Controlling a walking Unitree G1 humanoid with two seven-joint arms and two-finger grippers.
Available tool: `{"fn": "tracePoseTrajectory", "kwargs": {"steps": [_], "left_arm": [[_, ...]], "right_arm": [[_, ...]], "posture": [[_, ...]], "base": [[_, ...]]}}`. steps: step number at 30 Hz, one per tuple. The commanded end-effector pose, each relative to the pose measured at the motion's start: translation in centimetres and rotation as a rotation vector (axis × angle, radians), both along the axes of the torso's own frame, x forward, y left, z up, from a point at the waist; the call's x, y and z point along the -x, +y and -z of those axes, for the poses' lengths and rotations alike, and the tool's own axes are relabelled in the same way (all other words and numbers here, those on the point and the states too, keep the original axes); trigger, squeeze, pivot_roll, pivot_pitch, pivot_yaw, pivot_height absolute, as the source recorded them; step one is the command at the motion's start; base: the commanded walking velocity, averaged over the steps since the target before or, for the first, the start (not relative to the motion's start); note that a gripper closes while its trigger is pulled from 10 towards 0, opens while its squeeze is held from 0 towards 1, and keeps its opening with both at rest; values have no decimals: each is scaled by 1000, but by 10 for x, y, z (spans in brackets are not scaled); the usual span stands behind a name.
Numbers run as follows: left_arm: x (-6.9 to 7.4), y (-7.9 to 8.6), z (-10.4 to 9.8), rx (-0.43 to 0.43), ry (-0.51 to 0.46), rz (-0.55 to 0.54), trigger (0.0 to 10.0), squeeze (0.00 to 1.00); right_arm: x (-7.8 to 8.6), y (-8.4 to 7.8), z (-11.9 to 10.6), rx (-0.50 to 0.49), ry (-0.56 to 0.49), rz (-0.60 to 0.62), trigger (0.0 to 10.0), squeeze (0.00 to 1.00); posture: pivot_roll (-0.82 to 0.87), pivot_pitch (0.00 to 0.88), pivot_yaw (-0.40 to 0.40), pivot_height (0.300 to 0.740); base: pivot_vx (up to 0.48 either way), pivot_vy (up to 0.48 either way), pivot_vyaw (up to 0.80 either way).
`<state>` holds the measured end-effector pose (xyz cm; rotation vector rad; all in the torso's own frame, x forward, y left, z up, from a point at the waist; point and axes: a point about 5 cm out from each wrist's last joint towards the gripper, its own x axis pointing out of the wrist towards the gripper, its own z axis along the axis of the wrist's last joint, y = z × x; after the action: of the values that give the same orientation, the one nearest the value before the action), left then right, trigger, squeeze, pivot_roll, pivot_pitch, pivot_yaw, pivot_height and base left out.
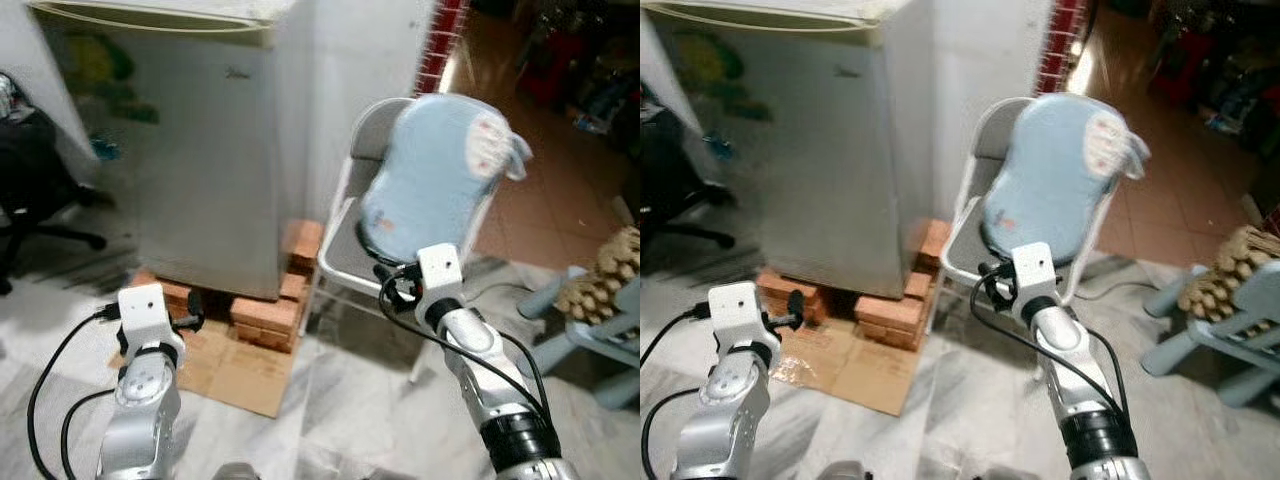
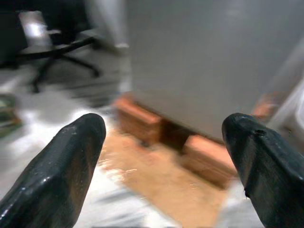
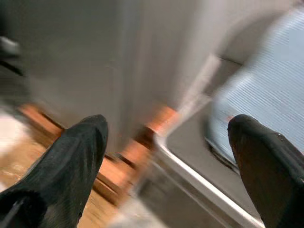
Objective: Restocking fridge
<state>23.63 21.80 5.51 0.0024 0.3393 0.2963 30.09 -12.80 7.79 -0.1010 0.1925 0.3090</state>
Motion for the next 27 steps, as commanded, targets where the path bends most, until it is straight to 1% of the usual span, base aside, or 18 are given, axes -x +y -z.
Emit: {"fn": "tracePoseTrajectory", "kwargs": {"steps": [1, 6, 11, 14, 20, 23, 27], "left_arm": [[-4, -6, -3, 2, -21, 12, 10000, 0], [-3, -9, -4, 27, -34, 19, 10000, 0], [-2, -12, -5, 35, -34, 39, 10000, 0], [-2, -14, -6, 38, -36, 46, 10000, 0], [-2, -16, -5, 43, -34, 55, 10000, 0], [-3, -20, -5, 76, -32, 80, 10000, 0], [-4, -24, -6, 79, -34, 110, 10000, 0]], "right_arm": [[0, -9, -1, 23, -6, 16, 10000, 0], [0, -10, 1, 2, 13, 27, 10000, 0], [1, -10, 0, -21, 15, 33, 10000, 0], [1, -11, 2, -25, 33, 41, 10000, 0], [1, -11, 3, -24, 45, 39, 10000, 0], [1, -11, 3, -22, 47, 37, 10000, 0], [0, -11, 3, -19, 48, 36, 10000, 0]], "posture": [[82, 23, -45, 740], [83, 24, -46, 740], [83, 29, -46, 740], [82, 32, -46, 740], [81, 33, -50, 740], [81, 31, -50, 740], [81, 30, -50, 740]], "base": [[0, 480, 0], [0, 480, 0], [0, 480, 0], [0, 480, 0], [0, 480, -800], [0, 480, -800], [0, 480, -800]]}}
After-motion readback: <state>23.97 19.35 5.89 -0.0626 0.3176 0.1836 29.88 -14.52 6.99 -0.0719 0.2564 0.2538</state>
